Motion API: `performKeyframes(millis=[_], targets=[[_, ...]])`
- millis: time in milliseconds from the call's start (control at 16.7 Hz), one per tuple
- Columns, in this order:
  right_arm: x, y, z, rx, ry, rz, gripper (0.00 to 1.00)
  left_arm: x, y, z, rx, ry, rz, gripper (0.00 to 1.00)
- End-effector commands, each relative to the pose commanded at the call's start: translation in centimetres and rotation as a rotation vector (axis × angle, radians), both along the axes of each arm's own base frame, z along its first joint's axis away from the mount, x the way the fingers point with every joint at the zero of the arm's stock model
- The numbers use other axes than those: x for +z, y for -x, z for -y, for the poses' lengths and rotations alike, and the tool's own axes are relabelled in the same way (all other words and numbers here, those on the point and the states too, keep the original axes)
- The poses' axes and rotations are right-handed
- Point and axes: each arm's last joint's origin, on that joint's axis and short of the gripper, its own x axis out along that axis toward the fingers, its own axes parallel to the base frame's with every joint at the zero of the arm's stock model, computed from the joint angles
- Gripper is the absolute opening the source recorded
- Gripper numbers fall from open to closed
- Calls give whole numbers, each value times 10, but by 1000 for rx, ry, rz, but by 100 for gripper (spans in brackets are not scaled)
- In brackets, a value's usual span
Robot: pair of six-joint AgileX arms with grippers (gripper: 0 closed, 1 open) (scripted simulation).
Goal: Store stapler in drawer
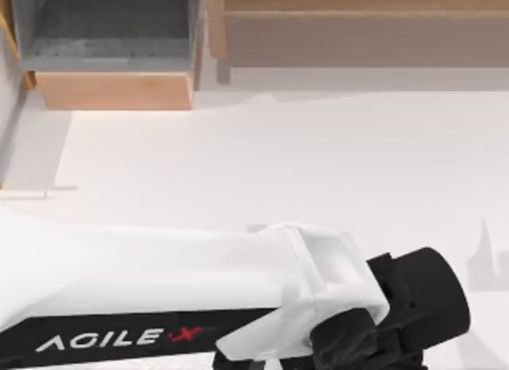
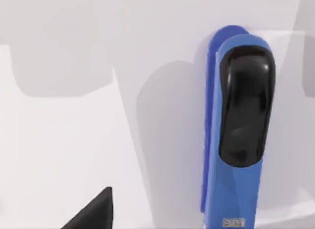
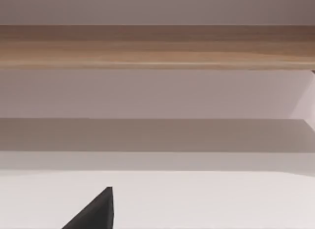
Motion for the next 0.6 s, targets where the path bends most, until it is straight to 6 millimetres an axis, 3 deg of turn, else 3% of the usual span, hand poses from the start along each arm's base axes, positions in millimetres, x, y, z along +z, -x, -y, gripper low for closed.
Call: performKeyframes(millis=[420,600], targets=[[0,0,0,0,0,0,100,-56,-11,5,-3,4,3,100],[0,0,0,0,0,0,100,-68,-12,4,-2,-2,1,100]])
